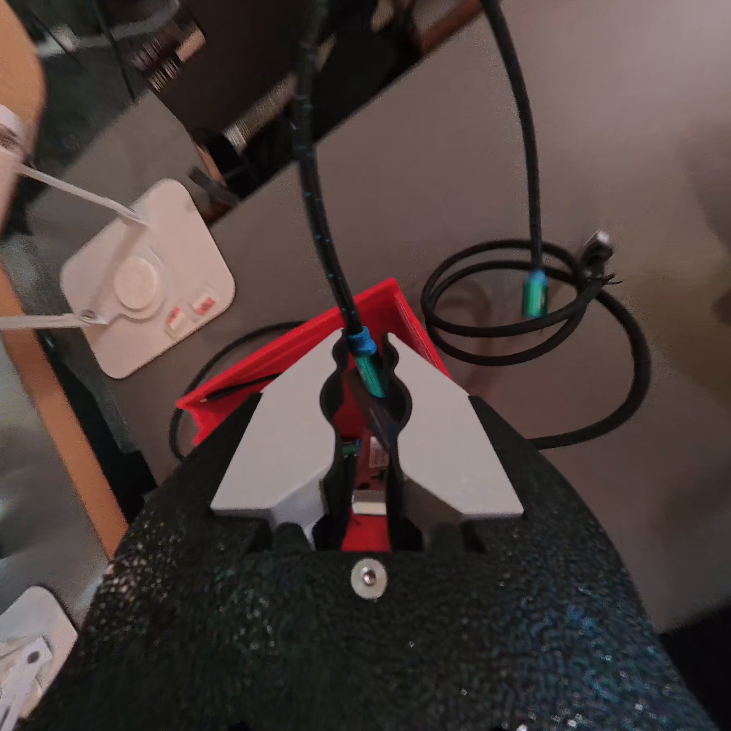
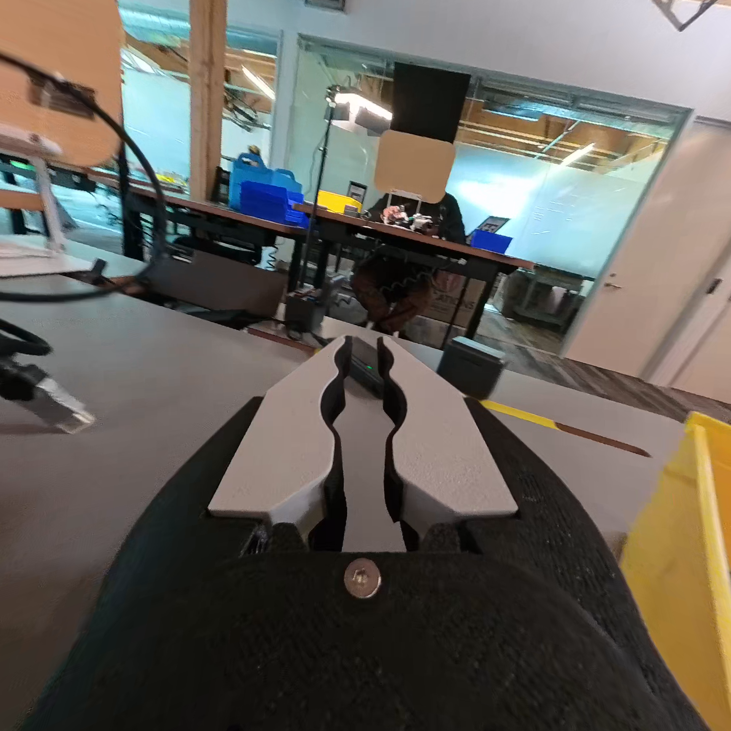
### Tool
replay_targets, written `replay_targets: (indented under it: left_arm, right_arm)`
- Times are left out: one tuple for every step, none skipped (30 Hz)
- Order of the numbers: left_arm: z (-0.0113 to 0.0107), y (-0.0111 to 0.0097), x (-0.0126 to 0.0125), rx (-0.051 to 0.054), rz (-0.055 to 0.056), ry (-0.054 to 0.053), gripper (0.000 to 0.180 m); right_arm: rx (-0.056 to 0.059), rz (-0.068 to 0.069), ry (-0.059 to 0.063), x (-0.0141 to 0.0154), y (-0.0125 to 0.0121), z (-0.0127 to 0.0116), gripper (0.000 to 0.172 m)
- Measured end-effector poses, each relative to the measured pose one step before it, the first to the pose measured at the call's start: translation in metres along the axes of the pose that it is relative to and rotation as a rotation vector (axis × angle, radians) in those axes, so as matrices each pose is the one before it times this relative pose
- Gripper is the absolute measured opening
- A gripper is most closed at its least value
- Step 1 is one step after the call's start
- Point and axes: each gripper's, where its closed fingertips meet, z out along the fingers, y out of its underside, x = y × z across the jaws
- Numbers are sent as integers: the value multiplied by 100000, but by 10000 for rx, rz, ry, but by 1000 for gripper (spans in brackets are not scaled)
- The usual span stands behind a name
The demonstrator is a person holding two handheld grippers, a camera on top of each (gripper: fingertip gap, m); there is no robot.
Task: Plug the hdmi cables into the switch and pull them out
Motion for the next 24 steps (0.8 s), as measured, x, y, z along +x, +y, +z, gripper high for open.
replay_targets:
  left_arm:
    - [-1205, -683, -262, 435, 73, -130, 13]
    - [-1198, -587, -216, 340, 59, -107, 13]
    - [-1214, -678, -176, 380, 88, -109, 12]
    - [-1209, -825, -161, 463, 93, -128, 12]
    - [-1132, -769, -88, 392, 110, -126, 12]
    - [-1109, -921, -195, 463, 212, -264, 12]
    - [-1059, -1140, -191, 582, 249, -306, 11]
    - [-971, -1193, 87, 569, 261, -156, 11]
    - [-857, -1253, 361, 555, 177, -7, 11]
    - [-682, -1337, 631, 575, 187, 106, 12]
    - [-454, -1243, 788, 502, 237, 149, 11]
    - [-192, -1082, 882, 399, 246, 159, 11]
    - [43, -998, 1057, 367, 270, 234, 11]
    - [280, -834, 1175, 301, 197, 298, 11]
    - [500, -700, 1376, 249, 120, 402, 11]
    - [710, -680, 1515, 306, 100, 470, 11]
    - [909, -544, 1507, 283, 49, 470, 11]
    - [1050, -403, 1424, 261, 18, 444, 11]
    - [1143, -387, 1282, 329, -66, 401, 11]
    - [1207, -291, 1184, 366, -135, 390, 11]
    - [1234, -92, 1173, 342, -260, 463, 11]
    - [1229, 24, 1077, 382, -335, 482, 11]
    - [1217, 236, 885, 356, -437, 460, 11]
    - [1199, 508, 681, 286, -487, 421, 10]
  right_arm:
    - [-102, -331, 178, 406, 207, 41, 10]
    - [-68, -266, 105, 255, 153, 23, 9]
    - [-58, -195, 45, 125, 120, 34, 9]
    - [-69, -118, 37, 125, 135, 22, 9]
    - [-100, -105, 78, 211, 174, 30, 9]
    - [-101, -119, 101, 273, 169, 23, 9]
    - [-75, -122, 134, 352, 151, 2, 9]
    - [-77, -98, 170, 459, 172, 4, 9]
    - [-94, -55, 201, 558, 198, -13, 8]
    - [-78, -11, 191, 592, 185, -11, 8]
    - [-48, 17, 179, 617, 151, -22, 8]
    - [-25, 27, 174, 649, 123, -23, 8]
    - [-14, 42, 177, 662, 100, -21, 8]
    - [-3, 80, 173, 633, 80, -36, 8]
    - [13, 120, 149, 555, 23, -37, 8]
    - [48, 138, 103, 426, -35, -47, 8]
    - [86, 117, 69, 287, -124, -53, 8]
    - [88, 73, 61, 200, -134, -60, 8]
    - [84, 26, 63, 136, -151, -60, 8]
    - [124, -6, 87, 149, -222, -95, 8]
    - [211, -18, 138, 225, -382, -141, 8]
    - [297, -22, 175, 297, -535, -203, 8]
    - [353, -30, 192, 367, -675, -257, 8]
    - [381, -21, 181, 396, -769, -286, 8]
